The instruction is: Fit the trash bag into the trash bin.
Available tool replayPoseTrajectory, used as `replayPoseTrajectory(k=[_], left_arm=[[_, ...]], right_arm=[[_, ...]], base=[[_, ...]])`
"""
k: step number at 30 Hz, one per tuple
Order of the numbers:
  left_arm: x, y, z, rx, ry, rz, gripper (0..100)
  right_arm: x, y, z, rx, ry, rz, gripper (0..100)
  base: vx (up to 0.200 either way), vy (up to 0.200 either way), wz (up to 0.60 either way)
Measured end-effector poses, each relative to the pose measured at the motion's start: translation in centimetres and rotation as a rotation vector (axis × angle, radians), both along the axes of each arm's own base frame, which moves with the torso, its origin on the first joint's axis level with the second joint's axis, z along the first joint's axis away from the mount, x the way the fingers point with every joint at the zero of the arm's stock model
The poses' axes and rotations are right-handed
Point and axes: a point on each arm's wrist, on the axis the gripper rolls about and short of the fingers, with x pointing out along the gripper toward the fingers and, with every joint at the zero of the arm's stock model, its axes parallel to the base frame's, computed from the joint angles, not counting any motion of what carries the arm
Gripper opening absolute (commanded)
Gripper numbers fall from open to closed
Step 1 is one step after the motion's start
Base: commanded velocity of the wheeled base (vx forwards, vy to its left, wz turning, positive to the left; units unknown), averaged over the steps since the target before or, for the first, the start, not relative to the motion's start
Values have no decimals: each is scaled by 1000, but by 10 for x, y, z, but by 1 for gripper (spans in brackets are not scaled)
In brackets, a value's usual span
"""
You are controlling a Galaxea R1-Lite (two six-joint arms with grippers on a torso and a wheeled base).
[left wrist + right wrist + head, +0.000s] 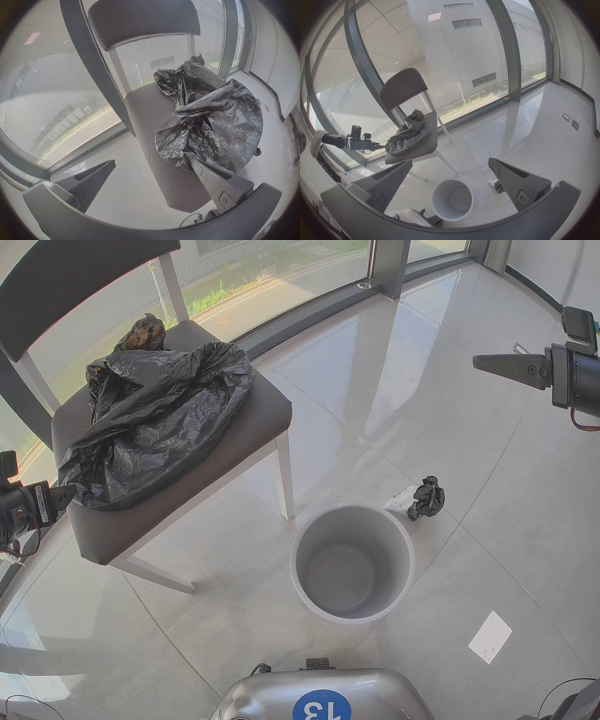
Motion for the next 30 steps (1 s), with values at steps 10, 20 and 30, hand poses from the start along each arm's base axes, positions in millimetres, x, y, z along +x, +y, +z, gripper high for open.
replayPoseTrajectory(k=[10,20,30], left_arm=[[1,2,-9,7,33,15,100],[6,3,-6,22,-10,24,100],[9,-4,-4,6,-34,-11,100]], right_arm=[[-1,0,0,-6,-3,1,100],[-2,-1,1,-5,-9,0,100],[-3,-1,2,-5,-30,3,100]], base=[[0,0,0],[0,0,0],[0,0,0]])
